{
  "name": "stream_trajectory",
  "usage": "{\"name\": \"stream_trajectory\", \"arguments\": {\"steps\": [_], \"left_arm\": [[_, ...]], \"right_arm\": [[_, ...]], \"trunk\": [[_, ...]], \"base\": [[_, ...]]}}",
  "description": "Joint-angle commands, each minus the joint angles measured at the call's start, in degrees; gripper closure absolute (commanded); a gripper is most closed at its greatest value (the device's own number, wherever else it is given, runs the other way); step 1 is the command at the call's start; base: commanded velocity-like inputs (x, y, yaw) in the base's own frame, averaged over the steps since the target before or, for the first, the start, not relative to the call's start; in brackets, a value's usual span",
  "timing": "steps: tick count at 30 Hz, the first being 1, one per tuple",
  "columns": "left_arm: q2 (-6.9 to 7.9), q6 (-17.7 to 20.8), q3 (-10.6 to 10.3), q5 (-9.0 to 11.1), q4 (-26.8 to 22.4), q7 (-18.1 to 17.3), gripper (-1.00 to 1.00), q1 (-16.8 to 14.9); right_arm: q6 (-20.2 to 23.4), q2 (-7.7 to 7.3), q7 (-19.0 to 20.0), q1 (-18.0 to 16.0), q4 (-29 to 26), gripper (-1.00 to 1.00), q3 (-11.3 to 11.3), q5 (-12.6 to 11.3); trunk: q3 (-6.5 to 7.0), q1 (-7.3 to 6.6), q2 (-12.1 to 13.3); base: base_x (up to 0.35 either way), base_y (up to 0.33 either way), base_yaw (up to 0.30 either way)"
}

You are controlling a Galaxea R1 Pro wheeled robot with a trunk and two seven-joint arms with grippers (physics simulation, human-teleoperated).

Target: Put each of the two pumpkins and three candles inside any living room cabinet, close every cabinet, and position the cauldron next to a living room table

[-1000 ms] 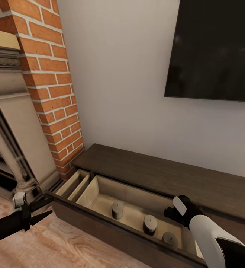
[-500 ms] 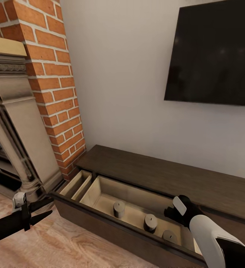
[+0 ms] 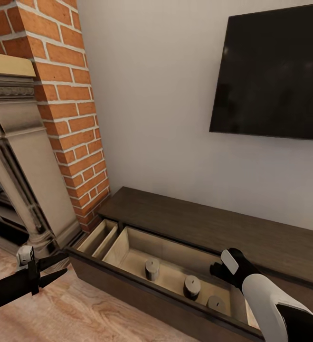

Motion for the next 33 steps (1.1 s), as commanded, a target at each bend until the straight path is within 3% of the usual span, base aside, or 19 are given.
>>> {"name": "stream_trajectory", "arguments": {"steps": [1,4,33], "left_arm": [[0.0,0.2,0.0,-0.5,0.0,-0.5,-1.0,0.0],[-0.01,0.2,0.0,-0.5,0.0,-0.5,-1.0,0.0],[-0.03,0.2,0.0,-0.5,0.0,-0.4,-1.0,-0.1]], "right_arm": [[0.1,0.02,-0.5,0.0,-0.1,-1.0,0.0,-0.6],[0.1,0.05,-0.4,0.0,-0.1,-1.0,0.0,-0.6],[0.0,0.15,-0.2,0.0,-0.1,-1.0,0.0,-0.7]], "trunk": [[-0.05,-0.01,0.0],[-0.05,-0.01,0.0],[5.15,-6.38,11.6]], "base": [[0.0,0.0,0.0],[0.0,0.0,0.0],[-0.019,0.004,0.0]]}}
